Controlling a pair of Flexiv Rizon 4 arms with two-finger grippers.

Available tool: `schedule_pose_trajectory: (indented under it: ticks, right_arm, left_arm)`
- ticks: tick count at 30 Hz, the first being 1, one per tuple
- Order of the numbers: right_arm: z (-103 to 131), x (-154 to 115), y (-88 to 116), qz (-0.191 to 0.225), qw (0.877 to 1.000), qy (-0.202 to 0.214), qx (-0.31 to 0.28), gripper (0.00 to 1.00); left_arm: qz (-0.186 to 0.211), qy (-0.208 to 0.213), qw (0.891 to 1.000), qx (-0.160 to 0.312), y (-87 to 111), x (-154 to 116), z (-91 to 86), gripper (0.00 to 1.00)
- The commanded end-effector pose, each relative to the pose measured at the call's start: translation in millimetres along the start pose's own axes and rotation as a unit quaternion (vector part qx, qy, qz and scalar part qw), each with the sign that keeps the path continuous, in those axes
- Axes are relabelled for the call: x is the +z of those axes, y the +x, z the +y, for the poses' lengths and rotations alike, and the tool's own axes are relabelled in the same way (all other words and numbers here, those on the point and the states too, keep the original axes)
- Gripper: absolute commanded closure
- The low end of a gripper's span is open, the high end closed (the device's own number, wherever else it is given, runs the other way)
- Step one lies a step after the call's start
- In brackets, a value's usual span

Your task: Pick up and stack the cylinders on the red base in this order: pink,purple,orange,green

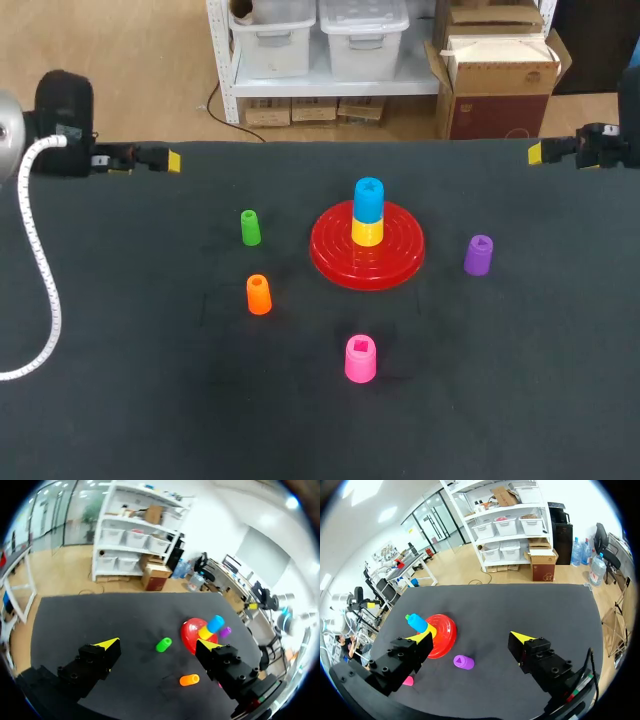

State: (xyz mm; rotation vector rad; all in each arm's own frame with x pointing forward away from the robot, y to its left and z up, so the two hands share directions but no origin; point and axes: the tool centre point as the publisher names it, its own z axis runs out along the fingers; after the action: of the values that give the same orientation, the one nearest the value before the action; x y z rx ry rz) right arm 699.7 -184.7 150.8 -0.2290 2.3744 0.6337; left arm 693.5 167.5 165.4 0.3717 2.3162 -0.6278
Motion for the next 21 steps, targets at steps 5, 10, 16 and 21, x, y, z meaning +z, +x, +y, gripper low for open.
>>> schedule_pose_trajectory:
  ticks: [5, 10, 16, 21]
  right_arm:
    - [0, 0, 0, 0.0, 1.0, -0.001, 0.0, 0.0]
    - [0, 0, 0, 0.0, 1.0, -0.001, 0.0, 0.0]
    - [0, 0, 0, 0.0, 1.0, -0.001, 0.0, 0.0]
    - [0, 0, 0, 0.0, 1.0, -0.001, 0.0, 0.0]
  left_arm:
    - [-0.061, 0.279, 0.9, 0.329, 12.3, -32, -5.4, 0.0]
    - [-0.056, 0.306, 0.861, 0.403, 7.9, -27, -1.6, 0.0]
    - [-0.017, 0.327, 0.838, 0.437, 10.0, -21, 6.0, 0.0]
    - [-0.008, 0.323, 0.84, 0.437, 13.9, -16, 11.1, 0.0]
